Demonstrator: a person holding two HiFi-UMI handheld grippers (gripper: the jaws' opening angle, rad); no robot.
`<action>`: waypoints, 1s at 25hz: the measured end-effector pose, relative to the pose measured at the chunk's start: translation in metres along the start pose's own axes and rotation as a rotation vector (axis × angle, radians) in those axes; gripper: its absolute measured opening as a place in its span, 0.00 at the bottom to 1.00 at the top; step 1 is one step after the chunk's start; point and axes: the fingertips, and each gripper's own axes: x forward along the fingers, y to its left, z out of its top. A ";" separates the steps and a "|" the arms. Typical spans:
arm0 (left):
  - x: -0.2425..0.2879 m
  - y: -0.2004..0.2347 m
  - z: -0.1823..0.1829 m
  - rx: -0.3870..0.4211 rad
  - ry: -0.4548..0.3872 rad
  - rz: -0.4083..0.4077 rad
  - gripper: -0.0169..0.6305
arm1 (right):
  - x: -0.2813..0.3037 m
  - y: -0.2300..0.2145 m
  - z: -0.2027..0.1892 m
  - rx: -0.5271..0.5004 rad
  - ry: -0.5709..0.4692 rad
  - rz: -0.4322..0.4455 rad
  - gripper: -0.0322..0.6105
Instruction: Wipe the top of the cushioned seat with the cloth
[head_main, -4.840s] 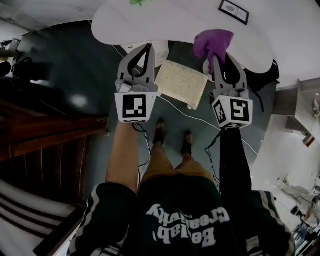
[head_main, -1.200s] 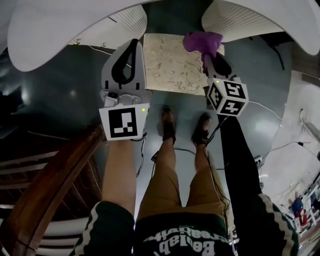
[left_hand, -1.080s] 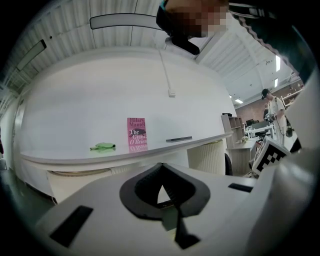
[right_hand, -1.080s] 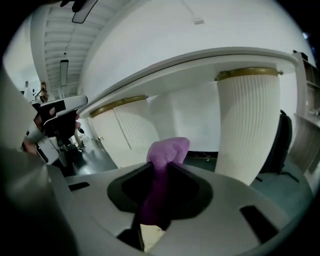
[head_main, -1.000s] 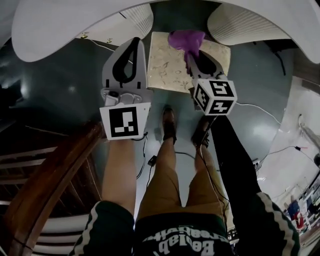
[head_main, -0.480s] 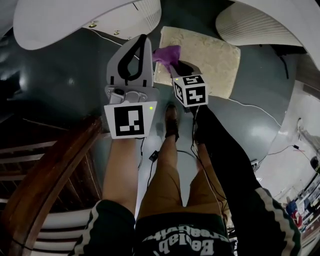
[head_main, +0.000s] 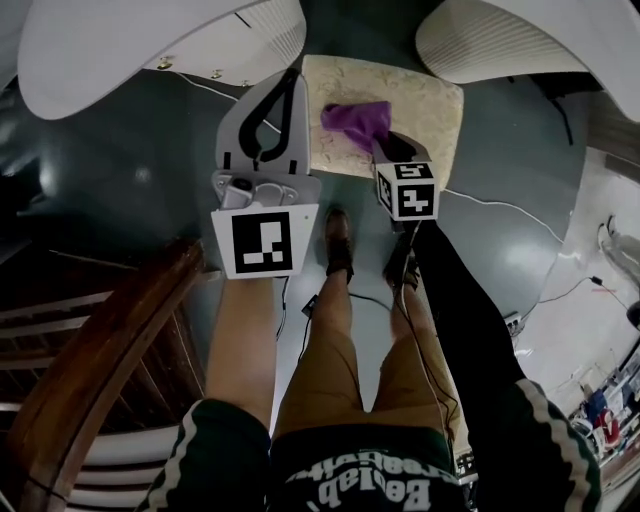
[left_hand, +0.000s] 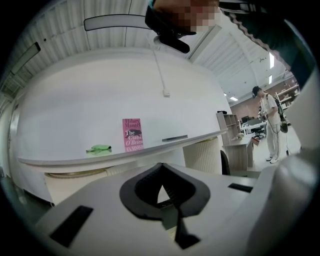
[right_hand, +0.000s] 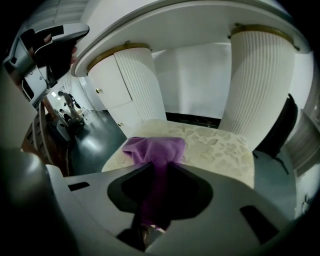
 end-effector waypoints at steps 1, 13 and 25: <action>0.003 -0.006 0.003 0.006 -0.002 -0.008 0.05 | -0.006 -0.013 -0.006 0.009 0.003 -0.017 0.21; 0.018 -0.079 0.038 -0.014 -0.057 -0.048 0.05 | -0.092 -0.165 -0.060 0.038 0.029 -0.229 0.21; -0.003 -0.101 0.048 -0.012 -0.063 -0.042 0.05 | -0.146 -0.184 -0.063 0.060 -0.074 -0.311 0.21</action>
